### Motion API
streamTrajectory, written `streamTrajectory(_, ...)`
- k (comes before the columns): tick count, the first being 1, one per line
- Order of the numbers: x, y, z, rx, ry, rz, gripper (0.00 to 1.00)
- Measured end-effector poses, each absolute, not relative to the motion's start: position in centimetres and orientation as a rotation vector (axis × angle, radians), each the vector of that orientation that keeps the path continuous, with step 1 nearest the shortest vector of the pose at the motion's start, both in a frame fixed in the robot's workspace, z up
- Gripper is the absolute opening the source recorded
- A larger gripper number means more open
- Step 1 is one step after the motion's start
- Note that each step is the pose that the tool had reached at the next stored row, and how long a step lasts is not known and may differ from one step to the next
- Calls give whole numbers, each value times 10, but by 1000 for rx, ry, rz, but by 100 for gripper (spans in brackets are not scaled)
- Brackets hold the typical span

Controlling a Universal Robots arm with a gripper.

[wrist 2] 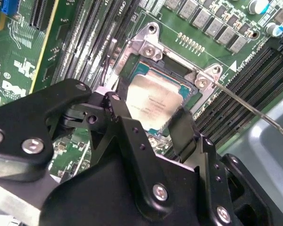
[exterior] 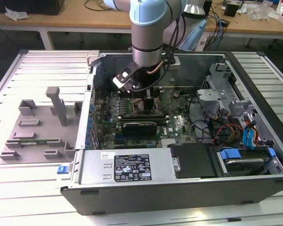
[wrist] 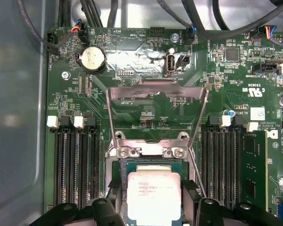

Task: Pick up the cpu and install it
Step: 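Place the cpu into insertion slot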

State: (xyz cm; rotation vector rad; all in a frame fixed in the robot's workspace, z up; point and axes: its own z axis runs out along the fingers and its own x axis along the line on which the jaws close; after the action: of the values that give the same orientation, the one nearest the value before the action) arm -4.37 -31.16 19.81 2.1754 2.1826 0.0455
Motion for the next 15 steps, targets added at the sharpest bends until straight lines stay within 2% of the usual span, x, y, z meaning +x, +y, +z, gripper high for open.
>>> streamTrajectory(15,-44,-312,205,2180,2187,56,62)
